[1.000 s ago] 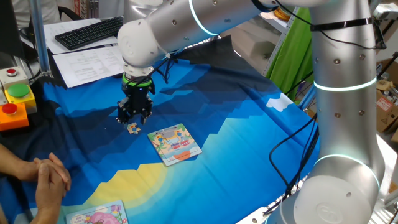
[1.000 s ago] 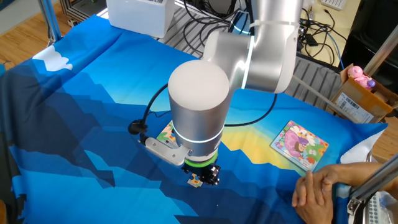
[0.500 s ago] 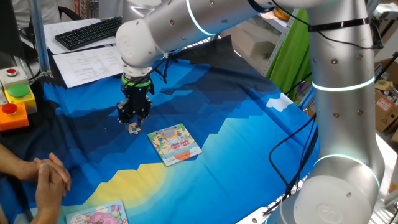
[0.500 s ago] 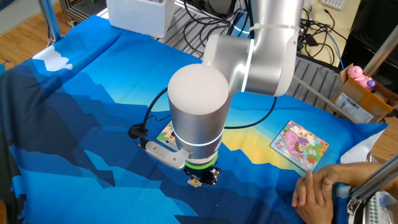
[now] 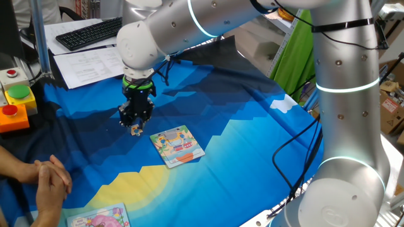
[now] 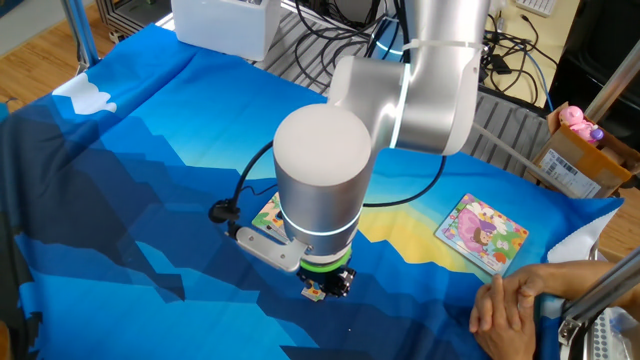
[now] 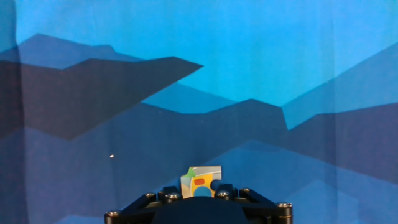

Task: Assemble one piece of a puzzle

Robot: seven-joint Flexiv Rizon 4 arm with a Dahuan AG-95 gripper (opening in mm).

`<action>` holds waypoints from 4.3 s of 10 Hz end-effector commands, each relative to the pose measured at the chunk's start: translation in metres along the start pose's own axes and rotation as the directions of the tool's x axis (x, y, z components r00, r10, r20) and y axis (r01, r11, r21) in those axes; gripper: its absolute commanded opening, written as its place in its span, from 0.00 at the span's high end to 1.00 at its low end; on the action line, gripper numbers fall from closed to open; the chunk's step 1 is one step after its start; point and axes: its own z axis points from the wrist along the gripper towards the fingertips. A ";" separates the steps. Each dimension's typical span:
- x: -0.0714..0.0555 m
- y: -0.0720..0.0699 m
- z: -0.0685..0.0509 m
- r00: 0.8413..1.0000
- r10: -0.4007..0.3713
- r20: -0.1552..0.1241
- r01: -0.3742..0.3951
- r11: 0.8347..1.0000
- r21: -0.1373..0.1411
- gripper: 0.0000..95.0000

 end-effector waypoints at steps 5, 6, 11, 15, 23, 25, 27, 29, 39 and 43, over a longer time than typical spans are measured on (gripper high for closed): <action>0.000 -0.002 0.001 1.000 0.004 -0.002 -0.004 1.000 0.010 0.40; 0.002 -0.001 0.003 1.000 0.005 -0.004 -0.005 1.000 0.010 0.40; 0.004 0.000 0.006 1.000 0.010 -0.005 -0.010 1.000 0.007 0.60; 0.004 0.000 0.005 1.000 0.011 -0.006 -0.011 1.000 0.005 0.60; 0.003 -0.002 -0.004 0.999 0.009 -0.037 -0.009 1.000 0.002 1.00; 0.004 -0.003 -0.013 0.999 0.023 -0.044 -0.023 1.000 0.008 1.00; 0.006 -0.009 -0.023 0.998 0.016 -0.057 -0.015 1.000 0.020 1.00; 0.008 -0.017 -0.033 0.997 0.009 -0.081 -0.007 1.000 0.024 1.00; 0.057 -0.052 -0.056 0.994 -0.007 -0.107 0.012 0.999 0.045 1.00; 0.064 -0.055 -0.061 0.993 -0.002 -0.121 0.008 0.999 0.047 1.00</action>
